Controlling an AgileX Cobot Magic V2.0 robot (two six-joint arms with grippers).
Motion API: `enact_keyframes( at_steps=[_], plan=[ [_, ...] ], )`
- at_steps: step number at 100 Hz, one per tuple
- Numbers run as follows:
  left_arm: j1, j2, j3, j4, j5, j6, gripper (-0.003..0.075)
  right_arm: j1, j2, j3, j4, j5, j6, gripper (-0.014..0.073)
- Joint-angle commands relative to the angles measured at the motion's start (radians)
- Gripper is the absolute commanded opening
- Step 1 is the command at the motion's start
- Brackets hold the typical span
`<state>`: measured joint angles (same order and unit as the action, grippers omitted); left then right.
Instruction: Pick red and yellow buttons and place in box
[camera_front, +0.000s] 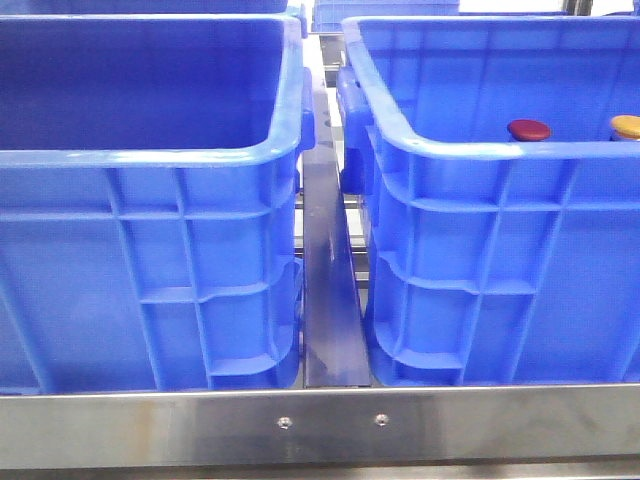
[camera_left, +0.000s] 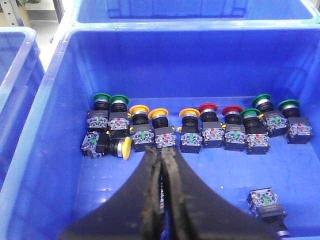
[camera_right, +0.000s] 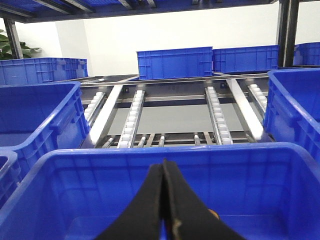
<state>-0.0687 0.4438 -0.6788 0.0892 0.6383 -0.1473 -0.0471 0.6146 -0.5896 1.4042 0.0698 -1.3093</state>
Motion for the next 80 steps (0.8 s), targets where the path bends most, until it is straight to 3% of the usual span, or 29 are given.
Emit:
enact_keyframes(
  at_steps=[1,18,32,80],
  plan=[
    [0.002,0.006,-0.025,0.0,-0.077,-0.007,-0.0019,-0.002,-0.004,-0.024,0.0,-0.005,-0.007,-0.0069],
    [0.002,0.006,-0.023,0.0,-0.093,-0.007,-0.0019,-0.002,-0.004,-0.024,0.0,-0.005,-0.007,-0.0069],
    [0.002,-0.047,0.033,-0.011,-0.192,-0.007,-0.0019,-0.002,-0.004,-0.024,0.0,-0.005,-0.007,-0.0069],
    [0.002,-0.365,0.52,-0.013,-0.594,-0.007,-0.0019,-0.002,-0.004,-0.024,0.0,-0.005,-0.007,-0.0069]
  ],
)
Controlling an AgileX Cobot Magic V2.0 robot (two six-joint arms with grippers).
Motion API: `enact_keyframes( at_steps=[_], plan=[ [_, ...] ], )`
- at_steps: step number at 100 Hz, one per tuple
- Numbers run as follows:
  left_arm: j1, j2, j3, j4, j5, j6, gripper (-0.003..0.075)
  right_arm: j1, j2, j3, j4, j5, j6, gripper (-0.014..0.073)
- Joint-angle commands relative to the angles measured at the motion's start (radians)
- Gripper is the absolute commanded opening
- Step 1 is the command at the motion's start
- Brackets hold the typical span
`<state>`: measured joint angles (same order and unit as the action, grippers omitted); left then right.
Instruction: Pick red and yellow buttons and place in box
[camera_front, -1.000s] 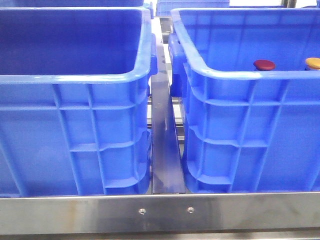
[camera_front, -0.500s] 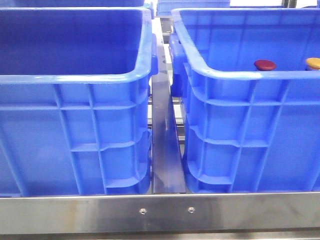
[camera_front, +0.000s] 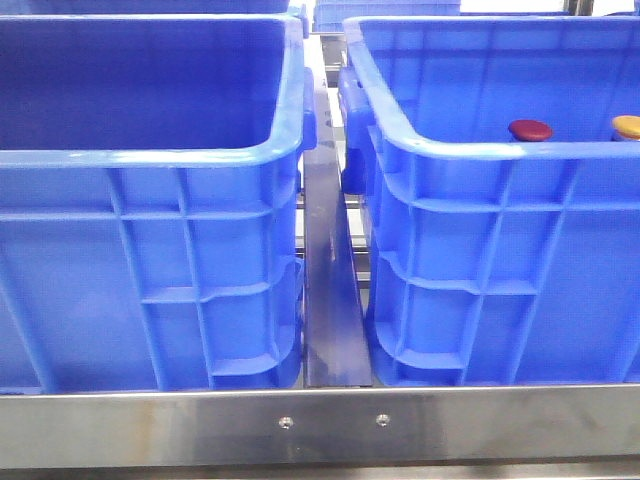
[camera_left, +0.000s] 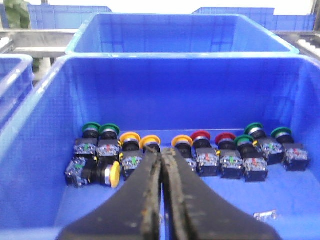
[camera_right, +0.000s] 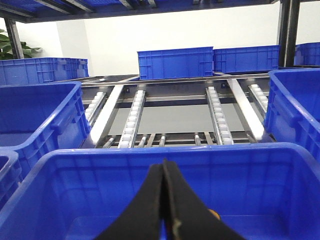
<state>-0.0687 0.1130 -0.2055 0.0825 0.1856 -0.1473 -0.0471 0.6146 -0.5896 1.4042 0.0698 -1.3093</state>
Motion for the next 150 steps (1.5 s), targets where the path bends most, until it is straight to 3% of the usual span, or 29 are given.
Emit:
enact_keyframes(
  at_steps=[1,23,51,150],
  plan=[
    [0.002,-0.039,0.047,-0.007,-0.141,-0.007,-0.0019,-0.002,-0.004,-0.024,0.0,-0.005,-0.007,-0.0069],
    [0.002,-0.153,0.175,-0.01,-0.151,-0.007,-0.0019,-0.002,-0.004,-0.024,0.0,-0.005,-0.007,-0.0069],
    [0.002,-0.151,0.249,-0.011,-0.241,-0.007,-0.0019,-0.002,-0.004,-0.024,0.0,-0.003,-0.007,-0.0069],
    [0.002,-0.151,0.249,-0.011,-0.241,-0.007,-0.0019,-0.002,-0.004,-0.024,0.0,-0.003,-0.007,-0.0069]
  ],
)
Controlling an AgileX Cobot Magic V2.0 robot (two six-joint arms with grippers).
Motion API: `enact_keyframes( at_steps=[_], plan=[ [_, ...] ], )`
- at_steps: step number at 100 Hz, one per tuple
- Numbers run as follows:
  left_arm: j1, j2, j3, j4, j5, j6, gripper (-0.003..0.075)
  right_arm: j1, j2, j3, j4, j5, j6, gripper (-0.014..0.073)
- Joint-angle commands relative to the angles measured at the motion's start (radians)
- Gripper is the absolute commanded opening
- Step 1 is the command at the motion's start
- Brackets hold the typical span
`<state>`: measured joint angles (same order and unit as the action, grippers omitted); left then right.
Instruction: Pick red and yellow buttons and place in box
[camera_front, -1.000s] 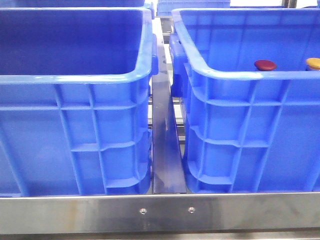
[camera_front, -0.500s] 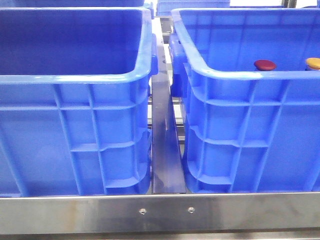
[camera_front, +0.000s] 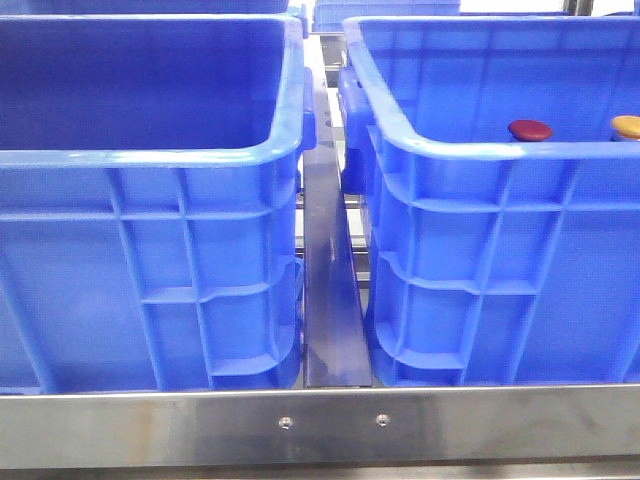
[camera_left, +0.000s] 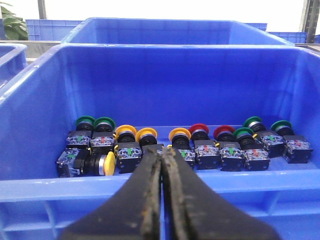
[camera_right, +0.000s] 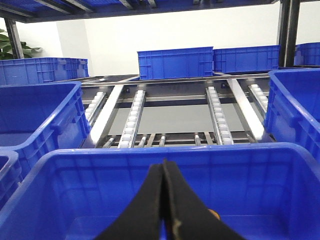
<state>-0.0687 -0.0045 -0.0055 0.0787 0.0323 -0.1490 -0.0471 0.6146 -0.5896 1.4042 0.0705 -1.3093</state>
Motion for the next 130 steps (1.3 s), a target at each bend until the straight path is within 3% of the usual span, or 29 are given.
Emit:
enact_keyframes(
  at_steps=[1,38,50,62,86,100,114,130],
  plan=[
    [0.002,-0.033,0.049,-0.008,-0.088,-0.005,-0.0019,-0.002,-0.004,-0.024,0.0,-0.003,-0.007,-0.0069],
    [0.002,-0.033,0.049,-0.008,-0.088,-0.005,-0.0019,-0.002,-0.004,-0.023,-0.004,-0.007,-0.007,-0.0069],
    [0.002,-0.033,0.049,-0.008,-0.088,-0.005,-0.0019,-0.002,-0.004,-0.023,-0.111,0.003,0.028,-0.0069],
    [0.002,-0.033,0.049,-0.008,-0.088,-0.005,-0.0019,-0.001,-0.004,-0.023,-0.297,0.012,0.255,-0.0069],
    [0.002,-0.033,0.049,-0.008,-0.088,-0.005,-0.0019,0.003,-0.004,-0.023,-0.96,0.007,0.935,-0.0069],
    [0.002,-0.033,0.049,-0.008,-0.088,-0.005,-0.0019,0.003,-0.005,-0.022,-1.236,-0.029,1.236,-0.0069],
    [0.002,-0.033,0.049,-0.008,-0.088,-0.005,-0.0019,0.021,-0.031,0.011,-1.398,-0.092,1.37,-0.0069],
    [0.002,-0.033,0.049,-0.008,-0.088,-0.005,-0.0019,0.083,-0.109,0.108,-1.435,-0.17,1.383,-0.0069]
  ],
)
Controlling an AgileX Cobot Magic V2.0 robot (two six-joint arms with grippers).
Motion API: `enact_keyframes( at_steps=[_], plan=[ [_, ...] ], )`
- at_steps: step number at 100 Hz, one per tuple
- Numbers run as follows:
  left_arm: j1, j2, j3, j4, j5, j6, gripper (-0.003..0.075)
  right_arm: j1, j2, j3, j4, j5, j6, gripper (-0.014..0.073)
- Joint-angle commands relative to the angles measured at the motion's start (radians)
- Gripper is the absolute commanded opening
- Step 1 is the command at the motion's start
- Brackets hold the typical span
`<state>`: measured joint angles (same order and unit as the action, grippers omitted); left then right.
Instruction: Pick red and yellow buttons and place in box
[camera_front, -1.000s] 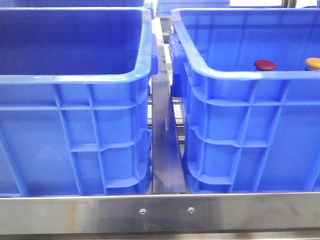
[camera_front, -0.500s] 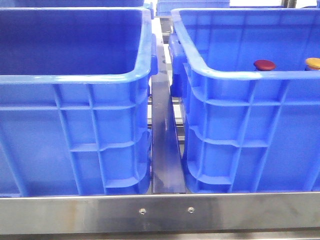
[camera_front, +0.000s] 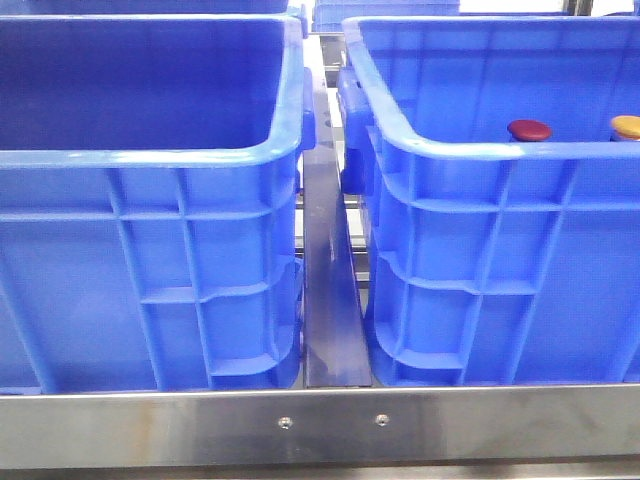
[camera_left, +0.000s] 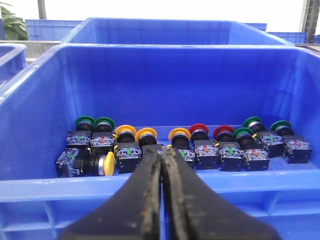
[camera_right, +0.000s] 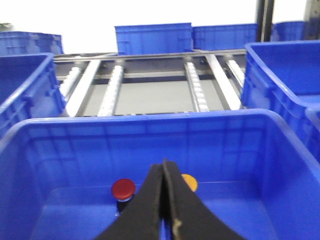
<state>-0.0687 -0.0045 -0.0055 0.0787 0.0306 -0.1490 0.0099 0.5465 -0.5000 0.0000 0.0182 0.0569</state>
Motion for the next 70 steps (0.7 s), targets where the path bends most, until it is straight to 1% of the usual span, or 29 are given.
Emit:
enact_keyframes(
  at_steps=[1,18,51,61,70],
  plan=[
    [0.002,-0.033,0.049,-0.008,-0.086,-0.005,-0.0019,0.028,-0.045,0.023,-0.031,-0.122,0.016,-0.0069],
    [0.002,-0.033,0.049,-0.008,-0.086,-0.005,-0.0019,0.041,-0.177,0.143,-0.031,-0.129,0.016,-0.0069],
    [0.002,-0.033,0.049,-0.008,-0.086,-0.005,-0.0019,0.041,-0.52,0.386,-0.031,-0.129,0.016,-0.0069],
    [0.002,-0.033,0.049,-0.008,-0.086,-0.005,-0.0019,0.041,-0.585,0.436,-0.031,-0.129,0.016,-0.0069],
    [0.002,-0.033,0.049,-0.008,-0.086,-0.005,-0.0019,0.041,-0.579,0.475,-0.031,-0.163,0.016,-0.0069]
  ],
)
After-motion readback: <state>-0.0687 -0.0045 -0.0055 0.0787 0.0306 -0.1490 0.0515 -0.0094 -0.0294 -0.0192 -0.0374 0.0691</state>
